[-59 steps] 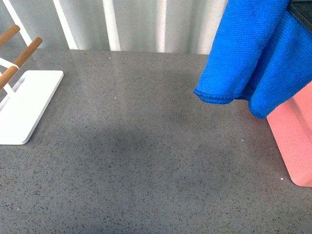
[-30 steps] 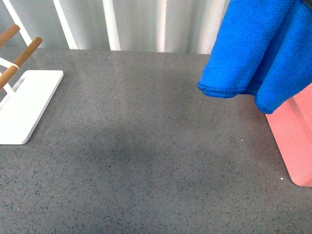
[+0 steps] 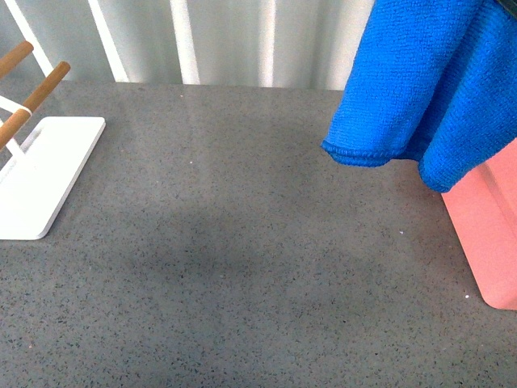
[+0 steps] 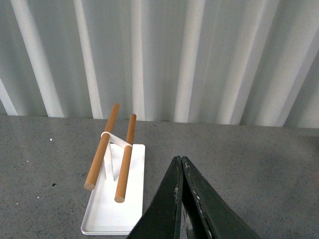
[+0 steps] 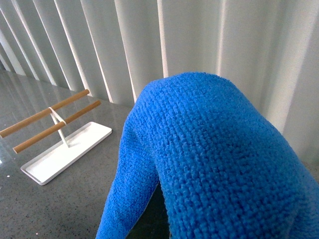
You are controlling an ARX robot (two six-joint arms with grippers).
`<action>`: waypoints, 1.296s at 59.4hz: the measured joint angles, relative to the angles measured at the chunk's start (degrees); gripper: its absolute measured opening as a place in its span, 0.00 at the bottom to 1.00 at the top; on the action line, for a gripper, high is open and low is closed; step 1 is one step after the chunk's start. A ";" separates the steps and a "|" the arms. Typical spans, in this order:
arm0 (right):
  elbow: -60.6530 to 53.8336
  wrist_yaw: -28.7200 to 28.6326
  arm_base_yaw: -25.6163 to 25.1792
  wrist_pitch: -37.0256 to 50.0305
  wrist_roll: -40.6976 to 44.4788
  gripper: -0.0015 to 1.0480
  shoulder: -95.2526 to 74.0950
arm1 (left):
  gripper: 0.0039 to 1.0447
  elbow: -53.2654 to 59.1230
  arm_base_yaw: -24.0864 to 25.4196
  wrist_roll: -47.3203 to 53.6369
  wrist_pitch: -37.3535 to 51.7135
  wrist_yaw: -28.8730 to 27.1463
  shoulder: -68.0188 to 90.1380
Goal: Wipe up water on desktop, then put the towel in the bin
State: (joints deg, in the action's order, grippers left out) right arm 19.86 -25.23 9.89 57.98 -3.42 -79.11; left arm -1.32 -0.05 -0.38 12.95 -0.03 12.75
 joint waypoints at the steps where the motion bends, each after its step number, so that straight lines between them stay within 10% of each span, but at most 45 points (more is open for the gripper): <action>1: 0.00 0.09 0.07 -0.04 0.02 0.03 0.00 | 0.03 0.00 0.00 -0.02 -0.28 0.00 -0.31; 33: 2.71 3.69 2.51 -6.51 1.75 0.03 -2.49 | 0.03 -0.02 0.00 0.00 -12.87 0.00 -12.52; 51: 20.57 15.04 5.44 -35.36 1.49 0.03 -21.73 | 0.54 -0.02 0.00 -0.02 -12.87 0.00 -12.52; 67: 30.23 15.02 7.50 -44.19 1.11 0.03 -33.86 | 0.95 -0.02 0.00 0.00 -12.87 0.00 -12.52; 77: 31.76 15.12 8.44 -45.90 5.97 0.03 -38.10 | 0.94 -0.02 0.00 0.11 -12.87 0.00 -12.52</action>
State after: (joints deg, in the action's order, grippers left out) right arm 51.62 -10.11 18.33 12.08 2.55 -117.21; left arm -1.34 -0.05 -0.27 0.08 -0.03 0.23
